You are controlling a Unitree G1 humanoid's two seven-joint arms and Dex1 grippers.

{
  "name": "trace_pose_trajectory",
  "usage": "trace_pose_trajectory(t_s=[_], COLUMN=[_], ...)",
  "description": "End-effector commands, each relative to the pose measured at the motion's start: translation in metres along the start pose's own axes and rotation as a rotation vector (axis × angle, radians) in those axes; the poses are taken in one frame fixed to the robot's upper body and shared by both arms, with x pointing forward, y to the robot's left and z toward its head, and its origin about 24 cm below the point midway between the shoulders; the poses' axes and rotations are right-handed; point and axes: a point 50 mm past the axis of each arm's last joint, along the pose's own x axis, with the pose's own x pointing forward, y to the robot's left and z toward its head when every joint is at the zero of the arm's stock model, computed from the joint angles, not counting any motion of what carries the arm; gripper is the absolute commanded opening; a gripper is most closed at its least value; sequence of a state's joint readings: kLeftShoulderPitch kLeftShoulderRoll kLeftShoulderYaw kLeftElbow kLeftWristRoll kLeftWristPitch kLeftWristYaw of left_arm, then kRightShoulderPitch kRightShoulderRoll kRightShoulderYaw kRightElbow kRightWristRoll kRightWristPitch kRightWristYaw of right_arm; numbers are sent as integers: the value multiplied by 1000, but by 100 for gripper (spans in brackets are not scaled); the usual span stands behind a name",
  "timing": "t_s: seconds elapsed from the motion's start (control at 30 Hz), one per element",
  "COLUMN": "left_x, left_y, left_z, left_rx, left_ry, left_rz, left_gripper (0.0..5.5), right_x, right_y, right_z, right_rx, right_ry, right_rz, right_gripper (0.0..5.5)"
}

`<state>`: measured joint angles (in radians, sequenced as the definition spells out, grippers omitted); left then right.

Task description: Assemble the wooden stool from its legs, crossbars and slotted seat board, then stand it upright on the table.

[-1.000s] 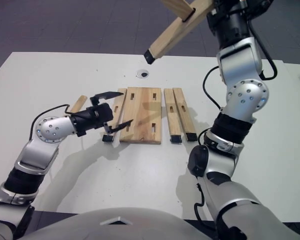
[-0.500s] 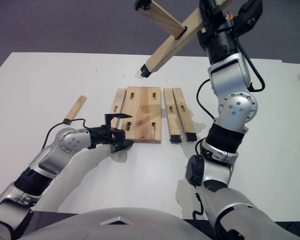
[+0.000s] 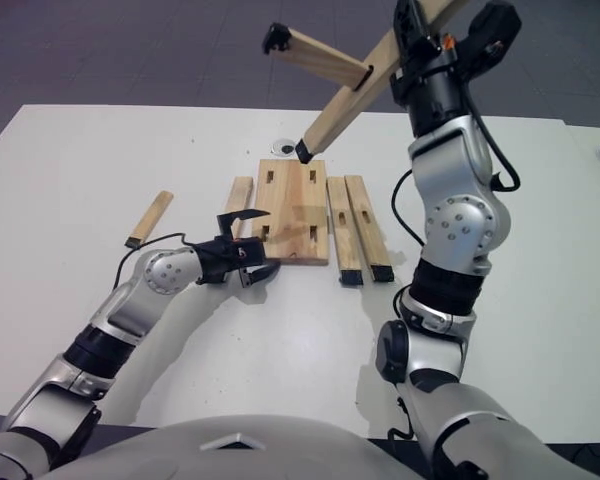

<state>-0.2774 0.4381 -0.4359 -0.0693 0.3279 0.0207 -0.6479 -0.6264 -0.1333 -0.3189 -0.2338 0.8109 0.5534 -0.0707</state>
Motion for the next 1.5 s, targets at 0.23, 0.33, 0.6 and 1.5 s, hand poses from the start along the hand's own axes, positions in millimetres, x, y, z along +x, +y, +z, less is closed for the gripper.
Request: trace_pose_trajectory(t_s=[0.23,0.33,0.6,1.5], left_x=[-58,-74,-62,-43], left_y=[73,101,133,139], left_z=[35,19,2,15], left_rx=[-454,-666,-968,-1035], left_ry=[-221,-263,-338,-446], left_rz=[498,794,1167,1229], left_gripper=[540,540,540,540], right_x=[-45,-56,-69,-89], right_y=[3,0,-16,-47], right_z=[-11,-19,-37,-89], right_rx=[-198,-141,-64,-200], right_ry=[33,56,55,189], right_rz=[-34,-64,-182,-307], right_gripper=[102,102,102,102])
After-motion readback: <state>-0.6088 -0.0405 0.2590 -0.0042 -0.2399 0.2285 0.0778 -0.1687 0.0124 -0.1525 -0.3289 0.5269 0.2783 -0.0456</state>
